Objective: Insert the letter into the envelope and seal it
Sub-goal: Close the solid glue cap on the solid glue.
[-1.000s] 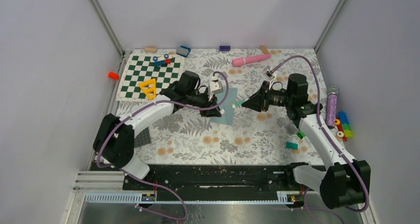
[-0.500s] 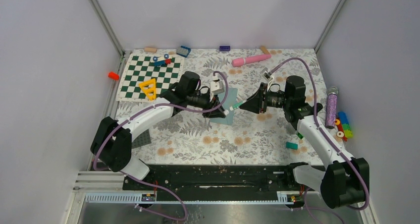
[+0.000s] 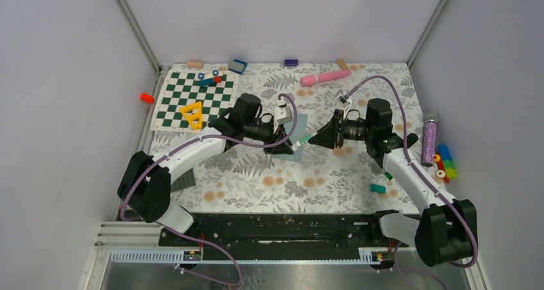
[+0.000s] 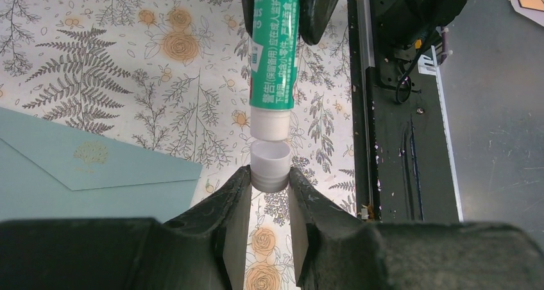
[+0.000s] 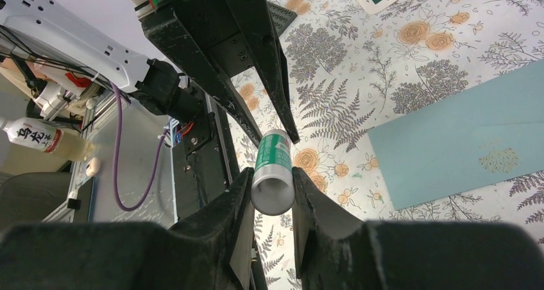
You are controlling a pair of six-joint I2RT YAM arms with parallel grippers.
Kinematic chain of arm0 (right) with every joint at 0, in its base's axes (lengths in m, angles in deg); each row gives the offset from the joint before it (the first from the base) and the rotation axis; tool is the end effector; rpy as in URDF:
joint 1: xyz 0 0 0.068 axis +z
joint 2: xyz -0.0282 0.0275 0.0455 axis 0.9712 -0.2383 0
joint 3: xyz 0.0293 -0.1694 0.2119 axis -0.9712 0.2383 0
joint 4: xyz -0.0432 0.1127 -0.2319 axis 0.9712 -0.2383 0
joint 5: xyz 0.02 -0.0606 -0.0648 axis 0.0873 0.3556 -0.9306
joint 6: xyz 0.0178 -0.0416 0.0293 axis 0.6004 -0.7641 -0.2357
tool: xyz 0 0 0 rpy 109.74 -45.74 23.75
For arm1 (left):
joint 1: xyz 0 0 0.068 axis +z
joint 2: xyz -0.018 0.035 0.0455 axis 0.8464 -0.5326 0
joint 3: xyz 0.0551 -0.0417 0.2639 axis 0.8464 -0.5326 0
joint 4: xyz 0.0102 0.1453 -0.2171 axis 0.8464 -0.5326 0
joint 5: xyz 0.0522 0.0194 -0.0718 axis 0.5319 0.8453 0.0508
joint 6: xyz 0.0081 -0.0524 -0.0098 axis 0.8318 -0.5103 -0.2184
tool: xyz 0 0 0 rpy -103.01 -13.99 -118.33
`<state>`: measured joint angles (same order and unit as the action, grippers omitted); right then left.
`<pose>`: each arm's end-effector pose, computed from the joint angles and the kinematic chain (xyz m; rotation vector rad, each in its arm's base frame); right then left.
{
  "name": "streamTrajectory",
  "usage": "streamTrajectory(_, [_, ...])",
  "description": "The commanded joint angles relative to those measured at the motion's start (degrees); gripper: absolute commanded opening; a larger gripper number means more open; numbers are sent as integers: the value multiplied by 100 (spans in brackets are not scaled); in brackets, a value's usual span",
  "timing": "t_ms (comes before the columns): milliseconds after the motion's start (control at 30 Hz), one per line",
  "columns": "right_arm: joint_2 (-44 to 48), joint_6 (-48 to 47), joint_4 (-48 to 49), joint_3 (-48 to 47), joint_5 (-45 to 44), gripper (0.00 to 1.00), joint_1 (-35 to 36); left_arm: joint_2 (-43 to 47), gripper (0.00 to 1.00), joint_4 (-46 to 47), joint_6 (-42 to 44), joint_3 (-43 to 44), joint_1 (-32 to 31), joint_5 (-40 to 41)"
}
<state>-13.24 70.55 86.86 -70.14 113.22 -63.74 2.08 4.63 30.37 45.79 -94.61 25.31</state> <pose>0.2378 0.0852 0.2893 -0.8193 1.6792 1.2854 0.2479 -0.2205 0.2722 1.3613 1.6632 -1.2199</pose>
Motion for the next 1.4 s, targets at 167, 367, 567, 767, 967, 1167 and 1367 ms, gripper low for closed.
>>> streamTrajectory(167, [-71, -174, 103, -41, 170, 17, 72, 163, 26, 202, 35, 69, -64, -130])
streamTrajectory(367, [-120, -273, 0, -44, 192, 17, 97, 146, 26, 138, 106, 97, -68, -112])
streamTrajectory(567, [-154, -316, -59, -70, 201, 16, 115, 138, 26, 104, 155, 106, -73, -95])
streamTrajectory(767, [-152, -344, -91, -71, 202, 16, 157, 126, 26, 104, 177, 105, -73, -69])
streamTrajectory(967, [-196, -452, -185, -78, 202, 15, 190, 111, 25, 62, 208, 127, -72, -73])
streamTrajectory(1167, [-255, -554, -308, -118, 197, 14, 216, 100, 26, -34, 301, 153, -69, -95])
streamTrajectory(1367, [-336, -619, -411, -150, 251, 14, 250, 126, 26, -165, 462, 195, -73, -94])
